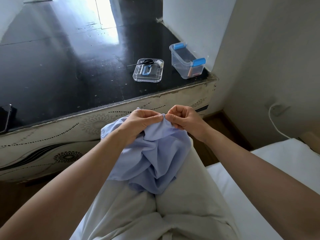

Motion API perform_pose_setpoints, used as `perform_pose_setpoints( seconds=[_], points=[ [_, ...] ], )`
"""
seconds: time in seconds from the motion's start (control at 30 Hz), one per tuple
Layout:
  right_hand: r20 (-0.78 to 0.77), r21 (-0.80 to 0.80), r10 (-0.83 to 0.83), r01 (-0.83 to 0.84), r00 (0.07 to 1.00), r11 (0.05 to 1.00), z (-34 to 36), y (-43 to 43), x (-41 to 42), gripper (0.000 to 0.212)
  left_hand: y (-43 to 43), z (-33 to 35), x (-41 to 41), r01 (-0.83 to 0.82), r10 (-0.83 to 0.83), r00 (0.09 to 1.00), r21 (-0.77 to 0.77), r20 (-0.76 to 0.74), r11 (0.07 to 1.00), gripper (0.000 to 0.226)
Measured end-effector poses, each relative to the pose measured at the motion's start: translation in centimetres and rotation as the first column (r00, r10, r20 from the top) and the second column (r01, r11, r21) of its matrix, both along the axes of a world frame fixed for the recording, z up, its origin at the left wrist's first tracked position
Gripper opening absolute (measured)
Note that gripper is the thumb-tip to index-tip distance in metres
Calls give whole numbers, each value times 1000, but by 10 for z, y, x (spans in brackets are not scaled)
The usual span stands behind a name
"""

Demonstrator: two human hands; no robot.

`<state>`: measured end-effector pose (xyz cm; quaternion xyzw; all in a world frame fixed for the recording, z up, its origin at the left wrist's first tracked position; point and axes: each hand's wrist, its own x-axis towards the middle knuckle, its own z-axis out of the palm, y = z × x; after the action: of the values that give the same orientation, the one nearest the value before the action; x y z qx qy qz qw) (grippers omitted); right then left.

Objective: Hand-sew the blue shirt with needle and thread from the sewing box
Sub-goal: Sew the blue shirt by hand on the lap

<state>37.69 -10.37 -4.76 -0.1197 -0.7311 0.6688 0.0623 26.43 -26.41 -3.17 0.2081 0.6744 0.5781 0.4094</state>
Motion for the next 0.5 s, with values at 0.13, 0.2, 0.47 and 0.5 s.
perform_pose_setpoints(
  seconds=[0.13, 0.2, 0.47, 0.5],
  points=[
    [-35, 42, -62, 64, 997, 997, -1, 0, 0, 33, 2, 5, 3, -9, 7, 998, -33, -65, 999, 10],
    [-38, 59, -59, 62, 998, 996, -1, 2, 1, 17, 2, 6, 4, -20, 18, 996, -21, -89, 1000, 9],
    [-129, 145, -49, 68, 990, 987, 5, -1, -1, 10, 2, 9, 4, -37, 36, 983, -4, -181, 999, 15],
    [-135, 145, -50, 70, 990, 987, 5, -1, -1, 10, 2, 10, 4, -37, 36, 983, -6, -182, 999, 15]
  ],
)
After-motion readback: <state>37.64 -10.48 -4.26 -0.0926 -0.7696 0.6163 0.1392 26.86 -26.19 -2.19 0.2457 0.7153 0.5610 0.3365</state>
